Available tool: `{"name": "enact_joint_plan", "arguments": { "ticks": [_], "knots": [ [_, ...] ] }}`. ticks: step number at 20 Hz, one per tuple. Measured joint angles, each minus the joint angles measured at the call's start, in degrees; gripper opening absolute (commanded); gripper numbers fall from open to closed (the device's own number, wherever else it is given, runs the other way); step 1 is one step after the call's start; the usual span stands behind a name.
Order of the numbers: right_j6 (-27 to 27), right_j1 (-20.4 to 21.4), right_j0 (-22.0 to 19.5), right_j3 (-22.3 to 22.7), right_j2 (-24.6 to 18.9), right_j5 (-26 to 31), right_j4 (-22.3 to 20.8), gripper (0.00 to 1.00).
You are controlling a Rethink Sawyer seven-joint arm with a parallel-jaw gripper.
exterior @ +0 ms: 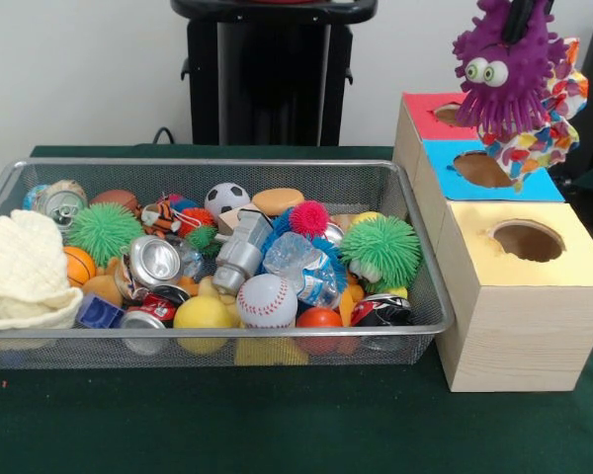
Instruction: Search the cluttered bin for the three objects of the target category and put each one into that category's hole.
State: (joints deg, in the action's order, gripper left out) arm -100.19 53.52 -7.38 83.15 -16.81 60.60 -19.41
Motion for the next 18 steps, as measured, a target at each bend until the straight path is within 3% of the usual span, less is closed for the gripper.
{"name": "enact_joint_plan", "arguments": {
  "ticks": [18],
  "knots": [
    [0.0, -2.44, 0.05, -0.04, 0.68, -1.76, 1.49, 0.0]
  ]
}}
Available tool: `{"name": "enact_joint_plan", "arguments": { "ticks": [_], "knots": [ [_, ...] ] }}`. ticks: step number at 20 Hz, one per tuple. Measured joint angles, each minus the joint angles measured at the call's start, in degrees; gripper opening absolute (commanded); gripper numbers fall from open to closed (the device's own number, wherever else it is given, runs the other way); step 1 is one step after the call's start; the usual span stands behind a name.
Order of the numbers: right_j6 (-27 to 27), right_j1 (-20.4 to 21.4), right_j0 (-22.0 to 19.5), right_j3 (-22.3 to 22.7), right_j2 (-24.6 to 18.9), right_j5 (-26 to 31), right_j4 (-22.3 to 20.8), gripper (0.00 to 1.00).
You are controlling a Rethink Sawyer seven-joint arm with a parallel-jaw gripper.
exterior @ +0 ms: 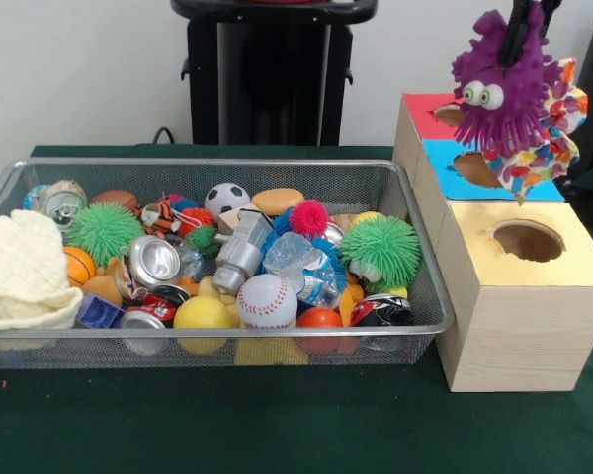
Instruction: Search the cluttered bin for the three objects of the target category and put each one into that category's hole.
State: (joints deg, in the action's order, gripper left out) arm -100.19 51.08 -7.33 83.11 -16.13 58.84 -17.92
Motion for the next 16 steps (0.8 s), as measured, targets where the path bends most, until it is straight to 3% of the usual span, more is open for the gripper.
{"name": "enact_joint_plan", "arguments": {
  "ticks": [16],
  "knots": [
    [0.0, -3.1, 1.53, -3.93, 0.41, -0.26, 0.01, 0.0]
  ]
}}
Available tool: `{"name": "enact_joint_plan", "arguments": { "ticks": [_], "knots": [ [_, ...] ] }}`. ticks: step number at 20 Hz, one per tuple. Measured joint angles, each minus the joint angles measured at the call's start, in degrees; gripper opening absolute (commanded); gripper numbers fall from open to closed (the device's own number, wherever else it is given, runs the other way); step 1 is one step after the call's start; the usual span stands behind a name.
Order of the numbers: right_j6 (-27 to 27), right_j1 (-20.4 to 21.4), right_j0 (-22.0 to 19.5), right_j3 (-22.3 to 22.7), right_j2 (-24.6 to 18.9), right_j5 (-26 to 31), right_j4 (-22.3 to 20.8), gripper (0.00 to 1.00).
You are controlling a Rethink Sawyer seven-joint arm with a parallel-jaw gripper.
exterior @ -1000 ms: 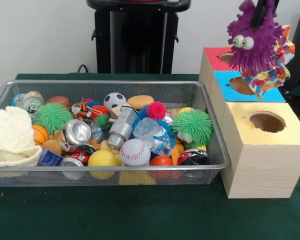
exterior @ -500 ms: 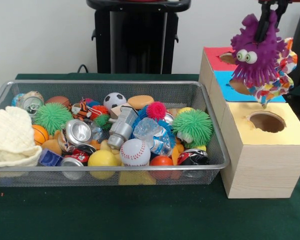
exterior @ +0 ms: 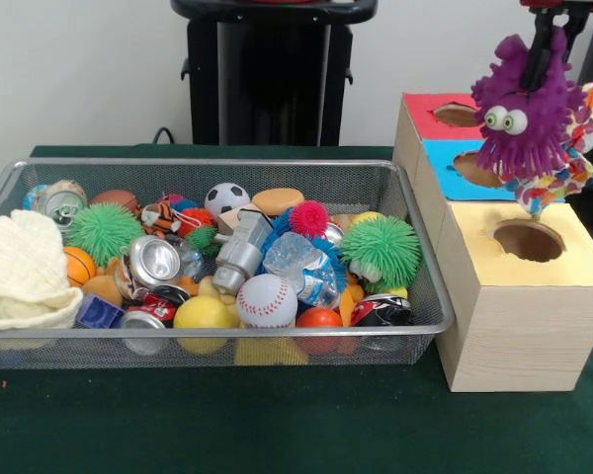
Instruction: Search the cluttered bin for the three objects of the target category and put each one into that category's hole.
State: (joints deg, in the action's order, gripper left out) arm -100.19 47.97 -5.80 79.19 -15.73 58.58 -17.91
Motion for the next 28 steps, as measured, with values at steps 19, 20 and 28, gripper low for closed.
{"name": "enact_joint_plan", "arguments": {
  "ticks": [19, 20, 28],
  "knots": [
    [0.0, -0.27, 0.98, -4.56, 1.22, 0.01, 0.25, 0.0],
    [0.0, -0.27, 0.98, -4.56, 1.32, 0.01, 0.25, 0.0],
    [0.0, -0.27, 0.82, -4.56, 2.21, 0.01, 0.33, 0.0]
  ]
}}
